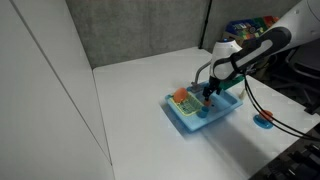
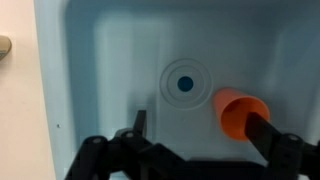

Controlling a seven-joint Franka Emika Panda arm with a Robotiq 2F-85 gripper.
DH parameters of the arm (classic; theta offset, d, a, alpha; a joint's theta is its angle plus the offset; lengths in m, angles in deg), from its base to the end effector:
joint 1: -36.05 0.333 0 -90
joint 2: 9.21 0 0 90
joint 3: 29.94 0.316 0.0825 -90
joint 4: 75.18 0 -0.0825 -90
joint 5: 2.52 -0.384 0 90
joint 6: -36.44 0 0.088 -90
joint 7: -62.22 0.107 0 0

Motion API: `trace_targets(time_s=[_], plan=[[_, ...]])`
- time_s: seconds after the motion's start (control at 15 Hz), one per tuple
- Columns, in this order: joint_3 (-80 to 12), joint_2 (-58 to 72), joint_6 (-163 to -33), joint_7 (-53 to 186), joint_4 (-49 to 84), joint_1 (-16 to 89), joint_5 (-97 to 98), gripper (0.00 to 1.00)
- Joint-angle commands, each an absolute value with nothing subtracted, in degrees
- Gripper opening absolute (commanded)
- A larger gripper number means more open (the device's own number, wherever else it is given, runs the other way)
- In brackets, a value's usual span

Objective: Move the orange cup from the sink to beside the sink

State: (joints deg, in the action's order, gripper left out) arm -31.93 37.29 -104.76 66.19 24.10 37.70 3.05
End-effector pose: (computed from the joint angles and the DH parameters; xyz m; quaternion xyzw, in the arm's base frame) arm 0.6494 -0.0024 0.1061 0.9983 0.0064 -0.0387 0.0429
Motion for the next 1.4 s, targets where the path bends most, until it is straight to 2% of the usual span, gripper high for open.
trace_targets(time_s=[0.0,0.33,0.4,0.47,1.07,1.27,1.33], plan=[[-32.0,37.9,-106.9,65.8,23.9,38.0,2.8,1.00],[-31.4,39.5,-108.6,64.7,23.3,37.4,2.3,1.00],[-31.3,39.8,-108.7,64.5,23.2,37.3,2.3,0.93],[-31.3,40.0,-108.7,64.4,23.0,37.2,2.3,0.74],[-32.2,37.3,-106.9,65.4,24.5,38.1,2.9,0.02],[-32.5,34.0,-105.9,65.9,26.3,38.4,3.0,0.00],[-32.6,32.8,-105.1,66.0,26.8,38.5,3.1,0.03]])
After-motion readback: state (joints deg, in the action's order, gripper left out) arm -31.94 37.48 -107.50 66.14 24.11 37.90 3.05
